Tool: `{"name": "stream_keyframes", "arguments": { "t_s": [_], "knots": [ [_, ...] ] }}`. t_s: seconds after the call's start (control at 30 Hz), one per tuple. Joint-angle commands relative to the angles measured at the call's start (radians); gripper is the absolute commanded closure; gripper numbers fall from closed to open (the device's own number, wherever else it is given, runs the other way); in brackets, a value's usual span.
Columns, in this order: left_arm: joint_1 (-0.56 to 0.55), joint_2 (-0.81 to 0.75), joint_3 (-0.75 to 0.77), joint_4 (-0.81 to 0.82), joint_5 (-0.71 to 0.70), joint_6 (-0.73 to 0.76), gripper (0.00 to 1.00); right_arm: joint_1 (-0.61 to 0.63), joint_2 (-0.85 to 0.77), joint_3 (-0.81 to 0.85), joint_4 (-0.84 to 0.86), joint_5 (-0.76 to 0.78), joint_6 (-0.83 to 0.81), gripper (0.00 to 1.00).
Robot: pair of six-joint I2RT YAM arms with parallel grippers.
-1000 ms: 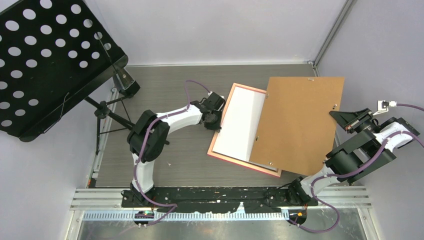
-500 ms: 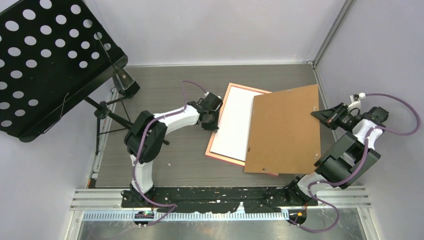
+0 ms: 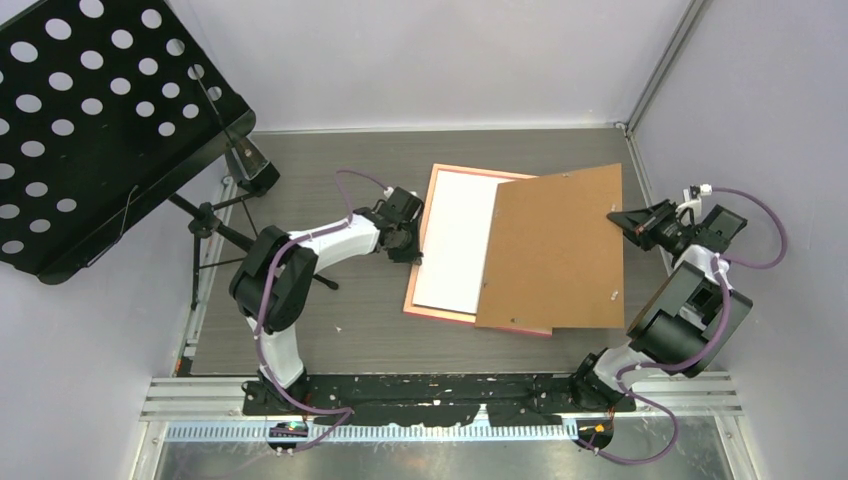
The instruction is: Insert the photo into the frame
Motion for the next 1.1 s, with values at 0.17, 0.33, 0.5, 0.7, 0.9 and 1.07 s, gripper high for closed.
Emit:
{"name": "stream_keyframes", "arguments": {
  "t_s": [0.17, 0.33, 0.5, 0.7, 0.9, 1.07],
  "knots": [
    [0.006, -0.045, -0.040, 0.060, 0.027, -0.052, 1.00, 0.084, 0.057, 0.037, 0.293, 0.017, 0.211, 0.94],
    [0.005, -0.043, -0.041, 0.064, 0.040, -0.058, 1.00, 0.134, 0.081, 0.028, 0.351, 0.035, 0.241, 0.95],
    [0.005, -0.044, -0.039, 0.063, 0.040, -0.058, 1.00, 0.175, 0.115, 0.010, 0.465, 0.041, 0.318, 0.94],
    [0.006, -0.036, -0.039, 0.067, 0.038, -0.056, 1.00, 0.209, 0.175, -0.025, 0.598, 0.038, 0.418, 0.95],
    [0.004, -0.029, -0.038, 0.065, 0.037, -0.055, 1.00, 0.266, 0.218, -0.045, 0.633, 0.067, 0.432, 0.95],
    [0.004, -0.031, -0.037, 0.065, 0.034, -0.053, 1.00, 0.316, 0.225, -0.042, 0.605, 0.092, 0.395, 0.95]
  ]
}}
